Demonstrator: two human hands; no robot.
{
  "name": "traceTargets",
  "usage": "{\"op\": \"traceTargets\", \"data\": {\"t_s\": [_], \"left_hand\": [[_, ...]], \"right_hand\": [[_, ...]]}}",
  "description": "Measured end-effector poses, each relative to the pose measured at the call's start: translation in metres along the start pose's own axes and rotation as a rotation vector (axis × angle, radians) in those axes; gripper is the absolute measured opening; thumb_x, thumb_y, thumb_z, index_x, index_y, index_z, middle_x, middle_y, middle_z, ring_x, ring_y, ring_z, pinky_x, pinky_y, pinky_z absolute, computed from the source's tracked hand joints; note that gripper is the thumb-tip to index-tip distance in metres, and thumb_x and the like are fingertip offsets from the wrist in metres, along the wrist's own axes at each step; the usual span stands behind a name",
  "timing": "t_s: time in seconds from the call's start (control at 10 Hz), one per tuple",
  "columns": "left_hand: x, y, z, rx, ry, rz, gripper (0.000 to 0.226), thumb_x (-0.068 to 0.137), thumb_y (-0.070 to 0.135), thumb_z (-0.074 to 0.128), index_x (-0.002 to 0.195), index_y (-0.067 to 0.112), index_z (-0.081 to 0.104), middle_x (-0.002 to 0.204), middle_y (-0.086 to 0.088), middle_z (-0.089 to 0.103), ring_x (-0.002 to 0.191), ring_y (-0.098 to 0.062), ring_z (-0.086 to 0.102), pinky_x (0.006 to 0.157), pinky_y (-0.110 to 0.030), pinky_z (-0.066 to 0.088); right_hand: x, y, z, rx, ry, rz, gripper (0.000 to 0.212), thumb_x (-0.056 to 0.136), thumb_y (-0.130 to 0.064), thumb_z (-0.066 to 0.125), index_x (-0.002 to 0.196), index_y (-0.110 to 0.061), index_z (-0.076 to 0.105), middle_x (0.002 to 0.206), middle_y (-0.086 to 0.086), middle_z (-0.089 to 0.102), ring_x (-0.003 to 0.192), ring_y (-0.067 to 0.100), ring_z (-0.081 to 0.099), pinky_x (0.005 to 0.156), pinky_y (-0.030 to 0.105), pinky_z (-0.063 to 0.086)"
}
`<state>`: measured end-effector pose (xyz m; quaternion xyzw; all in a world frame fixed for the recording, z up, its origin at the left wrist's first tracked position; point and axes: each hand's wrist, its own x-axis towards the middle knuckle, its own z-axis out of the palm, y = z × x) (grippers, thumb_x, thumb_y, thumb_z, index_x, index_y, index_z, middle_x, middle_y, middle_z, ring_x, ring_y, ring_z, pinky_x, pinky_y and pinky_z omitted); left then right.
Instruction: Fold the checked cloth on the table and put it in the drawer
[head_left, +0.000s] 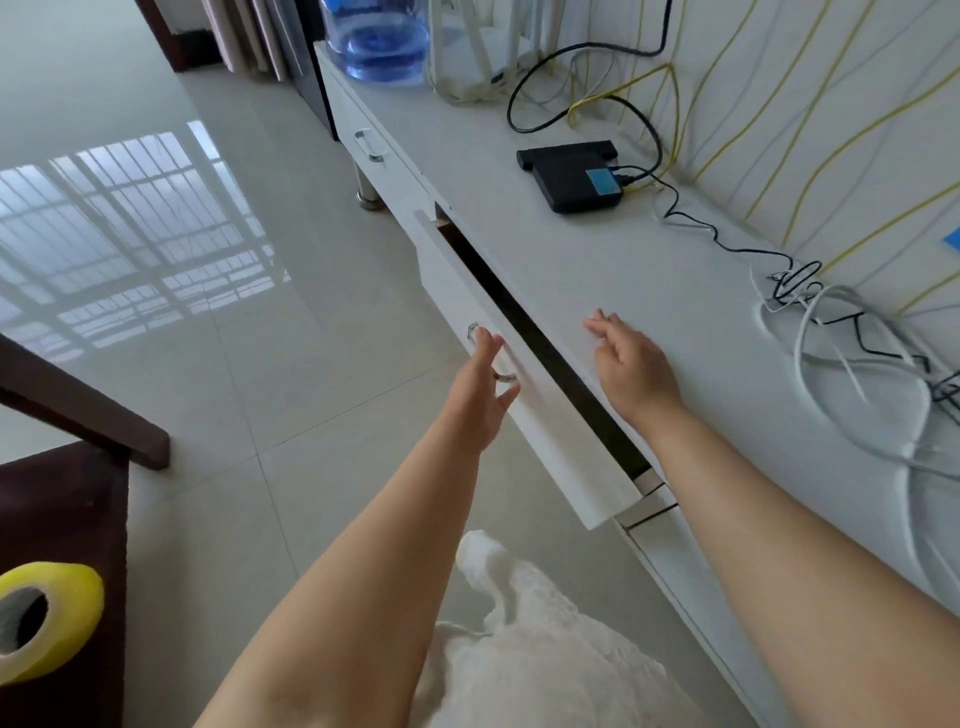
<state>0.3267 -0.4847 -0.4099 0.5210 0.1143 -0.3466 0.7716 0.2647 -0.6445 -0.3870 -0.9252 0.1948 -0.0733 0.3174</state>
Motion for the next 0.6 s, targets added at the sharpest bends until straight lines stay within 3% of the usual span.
{"op": "traceTargets", "data": {"t_s": [0.1,0.2,0.3,0.4,0.5,0.6], "left_hand": [[0.015,-0.002,0.02,0.086,-0.051,-0.003,0.068,0.091,0.062,0.038,0.147,0.023,0.031,0.159,0.011,0.014,0.148,-0.013,0.004,0.114,-0.043,0.025],[0.027,-0.008,0.031,0.133,-0.046,-0.019,0.073,0.089,0.065,0.038,0.148,0.024,0.027,0.16,0.014,0.007,0.147,-0.01,0.006,0.114,-0.044,0.022],[0.028,-0.006,0.03,0.173,-0.028,-0.045,0.073,0.09,0.065,0.038,0.15,0.025,0.025,0.16,0.014,0.006,0.145,-0.014,0.018,0.112,-0.046,0.024],[0.021,0.003,0.026,0.333,-0.089,-0.062,0.062,0.095,0.055,0.039,0.147,0.023,0.03,0.156,0.009,0.023,0.143,-0.016,0.024,0.114,-0.046,0.026],[0.005,0.008,0.023,0.455,-0.049,0.018,0.047,0.097,0.043,0.045,0.137,0.018,0.047,0.139,0.002,0.05,0.129,-0.016,0.046,0.102,-0.038,0.042],[-0.013,0.012,0.019,0.473,-0.009,0.121,0.037,0.097,0.036,0.047,0.127,0.016,0.055,0.121,0.001,0.064,0.106,-0.015,0.063,0.094,-0.035,0.047]], "right_hand": [[0.004,0.003,0.004,-0.045,-0.003,-0.004,0.043,0.094,-0.011,0.035,0.134,-0.013,0.051,0.149,0.002,0.04,0.142,0.016,0.028,0.116,0.031,0.018],[0.005,0.006,0.008,-0.123,-0.006,-0.027,0.059,0.084,-0.026,0.026,0.138,-0.015,0.047,0.149,-0.004,0.04,0.143,0.012,0.025,0.115,0.03,0.014],[0.004,0.004,0.008,-0.158,-0.008,-0.033,0.063,0.081,-0.029,0.023,0.139,-0.017,0.045,0.149,-0.008,0.04,0.142,0.009,0.024,0.114,0.027,0.011],[0.004,0.006,0.008,-0.148,0.011,-0.038,0.057,0.085,-0.029,0.026,0.136,-0.018,0.048,0.149,-0.007,0.039,0.142,0.009,0.025,0.114,0.028,0.012],[0.005,0.003,0.005,-0.106,-0.008,-0.006,0.04,0.096,-0.021,0.038,0.134,-0.018,0.049,0.151,-0.005,0.037,0.142,0.01,0.025,0.115,0.029,0.012],[0.002,-0.005,-0.003,-0.003,-0.085,0.059,0.039,0.097,-0.024,0.042,0.134,-0.019,0.048,0.152,-0.004,0.035,0.143,0.013,0.024,0.117,0.032,0.013]]}}
